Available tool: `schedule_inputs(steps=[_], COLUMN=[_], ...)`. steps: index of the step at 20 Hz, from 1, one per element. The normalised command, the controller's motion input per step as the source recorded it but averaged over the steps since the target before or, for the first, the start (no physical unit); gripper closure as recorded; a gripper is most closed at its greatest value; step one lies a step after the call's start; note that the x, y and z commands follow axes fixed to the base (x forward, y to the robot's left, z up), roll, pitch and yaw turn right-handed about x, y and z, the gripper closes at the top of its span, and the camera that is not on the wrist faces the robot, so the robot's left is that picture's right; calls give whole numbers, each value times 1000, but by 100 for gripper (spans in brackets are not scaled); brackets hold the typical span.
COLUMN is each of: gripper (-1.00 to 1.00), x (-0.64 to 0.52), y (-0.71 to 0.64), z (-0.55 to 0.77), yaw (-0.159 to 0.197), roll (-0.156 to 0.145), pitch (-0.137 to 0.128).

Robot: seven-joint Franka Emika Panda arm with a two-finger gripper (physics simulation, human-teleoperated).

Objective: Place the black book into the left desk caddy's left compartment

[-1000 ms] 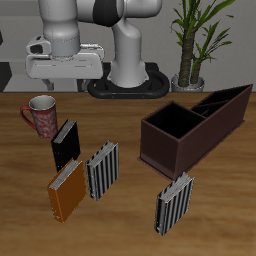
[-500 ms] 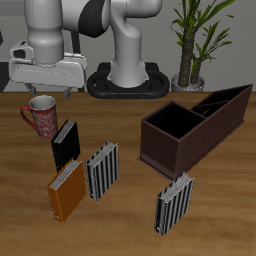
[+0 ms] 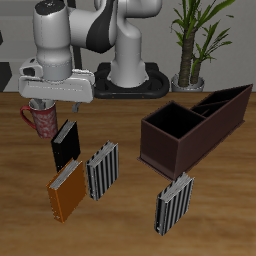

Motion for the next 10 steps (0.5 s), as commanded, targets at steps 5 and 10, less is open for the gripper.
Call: schedule_inputs(steps=[5, 10], gripper=[-100, -100], x=[36, -21], y=[122, -36], z=[-247, -291], yaw=[-11, -33], roll=[3, -13], pitch=[19, 18])
